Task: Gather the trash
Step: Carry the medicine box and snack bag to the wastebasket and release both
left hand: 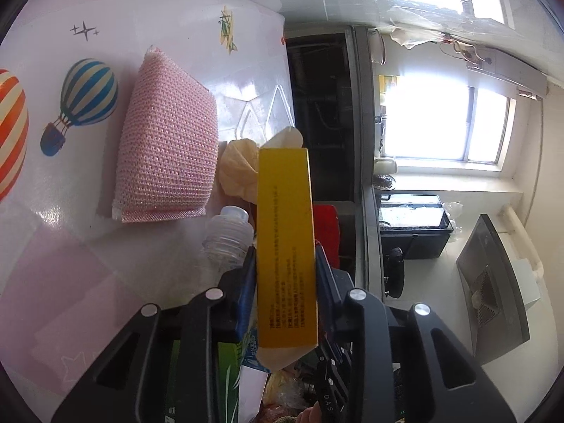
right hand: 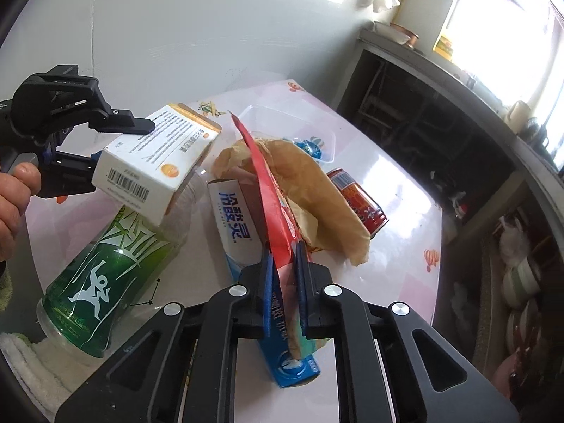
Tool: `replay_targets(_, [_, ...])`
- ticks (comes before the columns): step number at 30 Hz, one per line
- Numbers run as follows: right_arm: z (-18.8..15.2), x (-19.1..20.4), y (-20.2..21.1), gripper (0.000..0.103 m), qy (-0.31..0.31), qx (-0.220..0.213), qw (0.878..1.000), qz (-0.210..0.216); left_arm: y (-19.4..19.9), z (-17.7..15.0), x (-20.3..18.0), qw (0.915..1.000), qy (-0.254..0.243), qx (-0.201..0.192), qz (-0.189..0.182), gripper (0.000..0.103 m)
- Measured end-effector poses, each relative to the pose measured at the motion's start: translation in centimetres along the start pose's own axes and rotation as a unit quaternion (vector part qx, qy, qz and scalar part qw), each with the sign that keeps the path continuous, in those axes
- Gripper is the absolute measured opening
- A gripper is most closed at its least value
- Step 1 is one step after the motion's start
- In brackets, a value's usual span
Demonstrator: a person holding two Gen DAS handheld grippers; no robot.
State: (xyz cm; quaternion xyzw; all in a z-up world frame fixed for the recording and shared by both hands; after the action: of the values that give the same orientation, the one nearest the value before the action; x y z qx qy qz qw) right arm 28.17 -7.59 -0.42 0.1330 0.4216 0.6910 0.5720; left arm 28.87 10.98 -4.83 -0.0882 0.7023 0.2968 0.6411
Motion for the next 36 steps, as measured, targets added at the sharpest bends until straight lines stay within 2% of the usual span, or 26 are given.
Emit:
replay_targets(1, [0.1, -0.2, 0.3, 0.004, -0.001, -0.004, 1.0, -0.004, 0.1, -0.2, -0.2, 1.0, -0.003, 0.0, -0.004, 0.029])
replay_targets(7, [0.8, -1.1, 2.4, 0.001, -0.006, -0.034, 0.999, -0.015, 1.0, -0.7, -1.4, 0.9994, -0.015, -0.006, -0.03, 0.029])
replay_targets(15, [2.1, -2.2, 6.0, 0.0, -0.023, -0.081, 0.996, -0.02, 2.0, -1.6, -5.2, 0.9962, -0.056, -0.011, -0.066, 0.029])
replay_targets(20, [2.3, -3.7, 7.8, 0.0, -0.061, -0.104, 0.993, -0.013, 2.3, -2.3, -7.4, 0.9934, -0.085, -0.01, -0.077, 0.029])
replay_targets(23, [2.4, -5.1, 9.2, 0.0, -0.102, -0.122, 0.987, 0.006, 2.2, -2.9, -8.8, 0.9908, -0.105, -0.007, -0.084, 0.029])
replay_targets(26, [2.4, -6.4, 10.4, 0.0, -0.13, -0.138, 0.982, 0.009, 1.9, -3.2, -9.7, 0.9893, -0.117, -0.003, -0.086, 0.029])
replay_targets(30, [1.7, -8.1, 11.6, 0.0, -0.157, -0.149, 0.976, -0.004, 1.3, -3.7, -10.6, 0.9877, -0.13, 0.009, -0.087, 0.029])
replay_targets(36, [-1.0, -10.7, 12.4, 0.0, -0.206, -0.145, 0.967, -0.033, -0.9, -5.4, -12.4, 0.9823, -0.162, 0.042, -0.085, 0.029])
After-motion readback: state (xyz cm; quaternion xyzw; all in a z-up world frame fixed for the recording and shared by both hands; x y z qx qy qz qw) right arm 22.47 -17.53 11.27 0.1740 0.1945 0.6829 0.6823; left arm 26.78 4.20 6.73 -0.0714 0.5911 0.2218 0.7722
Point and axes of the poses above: each gripper's, at about its wrist camera, not at the fingertips, and y roughly against the way its jaws point, x to its left, z to its top, the point moved 8 cm from there along -y, roughly the way its jaws point, and after that the axes turned 5 degrees about x, right-handed, at the moved point
